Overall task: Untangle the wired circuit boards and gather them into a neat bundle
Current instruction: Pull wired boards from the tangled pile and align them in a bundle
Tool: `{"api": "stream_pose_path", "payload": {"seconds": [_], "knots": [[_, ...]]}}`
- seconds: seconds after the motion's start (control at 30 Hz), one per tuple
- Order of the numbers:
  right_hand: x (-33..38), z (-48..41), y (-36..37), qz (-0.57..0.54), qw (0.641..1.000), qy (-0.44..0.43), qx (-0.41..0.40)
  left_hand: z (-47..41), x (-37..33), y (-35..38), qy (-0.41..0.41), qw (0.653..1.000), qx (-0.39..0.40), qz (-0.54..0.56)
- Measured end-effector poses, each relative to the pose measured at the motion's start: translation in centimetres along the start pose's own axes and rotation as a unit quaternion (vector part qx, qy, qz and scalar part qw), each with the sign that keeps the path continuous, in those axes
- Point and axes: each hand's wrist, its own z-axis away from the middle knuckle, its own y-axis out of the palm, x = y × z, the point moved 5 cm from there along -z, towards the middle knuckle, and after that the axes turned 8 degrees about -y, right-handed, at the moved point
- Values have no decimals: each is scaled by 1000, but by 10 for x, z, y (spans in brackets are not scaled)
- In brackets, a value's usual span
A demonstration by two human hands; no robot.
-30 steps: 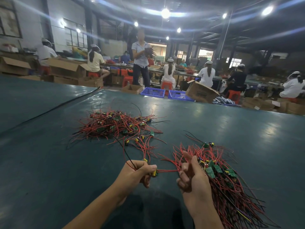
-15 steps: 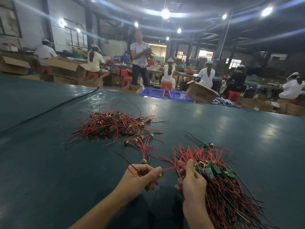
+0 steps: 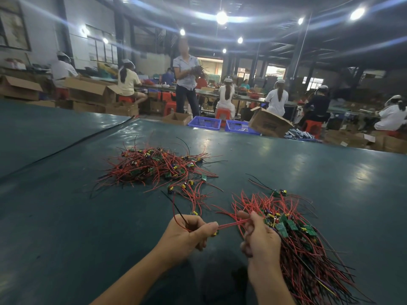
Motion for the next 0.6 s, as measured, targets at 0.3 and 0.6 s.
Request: {"api": "stream_pose_path", "payload": {"seconds": [0.3,0.6], "knots": [[10,8,7,26,992,-111,62,-4,10,-20,-74,989,-46,116],[0,9,9,-91,992,16,85,-6,11,-24,-69,989,-32,127]]}}
